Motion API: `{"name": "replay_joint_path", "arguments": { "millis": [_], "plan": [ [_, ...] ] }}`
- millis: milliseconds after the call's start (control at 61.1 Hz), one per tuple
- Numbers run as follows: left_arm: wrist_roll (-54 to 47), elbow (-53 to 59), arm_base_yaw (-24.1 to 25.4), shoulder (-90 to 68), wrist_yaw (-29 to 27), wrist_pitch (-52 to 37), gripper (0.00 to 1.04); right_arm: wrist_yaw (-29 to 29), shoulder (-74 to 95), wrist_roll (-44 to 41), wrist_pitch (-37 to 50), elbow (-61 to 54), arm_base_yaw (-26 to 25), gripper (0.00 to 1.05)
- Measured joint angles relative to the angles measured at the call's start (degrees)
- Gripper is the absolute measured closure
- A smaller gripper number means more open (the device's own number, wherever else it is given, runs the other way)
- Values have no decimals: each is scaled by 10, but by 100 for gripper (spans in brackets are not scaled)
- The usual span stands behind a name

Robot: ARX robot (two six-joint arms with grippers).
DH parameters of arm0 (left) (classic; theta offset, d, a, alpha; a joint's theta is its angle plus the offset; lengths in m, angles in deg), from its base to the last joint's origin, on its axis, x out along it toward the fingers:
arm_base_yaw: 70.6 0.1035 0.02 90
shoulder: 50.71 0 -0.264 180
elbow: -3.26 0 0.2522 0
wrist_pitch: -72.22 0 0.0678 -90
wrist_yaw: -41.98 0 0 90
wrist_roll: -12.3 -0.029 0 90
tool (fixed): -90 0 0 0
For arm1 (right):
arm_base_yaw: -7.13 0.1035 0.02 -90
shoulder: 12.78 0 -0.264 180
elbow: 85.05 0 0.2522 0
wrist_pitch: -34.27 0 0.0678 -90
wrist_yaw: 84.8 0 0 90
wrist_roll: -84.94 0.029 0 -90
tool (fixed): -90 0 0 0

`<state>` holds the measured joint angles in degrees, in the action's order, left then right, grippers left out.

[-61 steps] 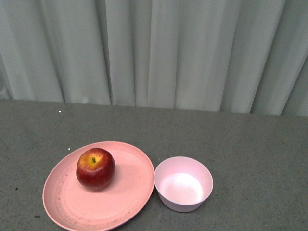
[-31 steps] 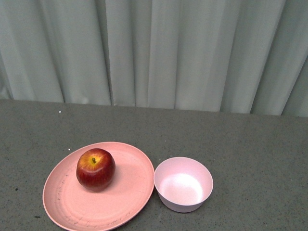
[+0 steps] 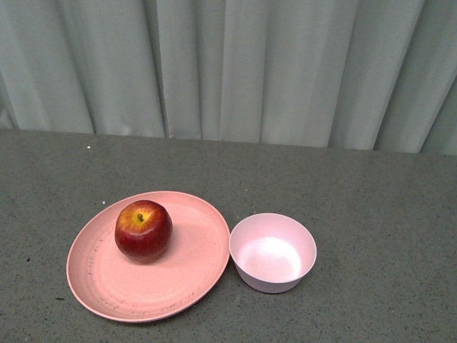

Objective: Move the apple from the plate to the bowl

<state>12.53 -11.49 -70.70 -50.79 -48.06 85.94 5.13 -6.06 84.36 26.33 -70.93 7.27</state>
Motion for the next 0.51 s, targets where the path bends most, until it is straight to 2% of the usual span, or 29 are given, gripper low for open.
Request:
{"name": "replay_joint_path", "arguments": {
  "millis": [65,262,376,409,458,507],
  "plan": [
    [0,0,0,0,0,0,7,1,-43,0,-51,0,0,104],
    [0,0,0,0,0,0,7,1,-64,-1,-57,0,0,103],
    [0,0,0,0,0,0,7,2,-65,0,-57,0,0,82],
    [-2,-3,-3,-8,-17,16,7,1,-65,0,-57,0,0,75],
    [-2,-6,-9,-53,-33,29,7,1,-65,0,-57,0,0,61],
    [-2,-7,-11,-91,-22,9,7,1,-65,0,-57,0,0,49]
  ]
}}
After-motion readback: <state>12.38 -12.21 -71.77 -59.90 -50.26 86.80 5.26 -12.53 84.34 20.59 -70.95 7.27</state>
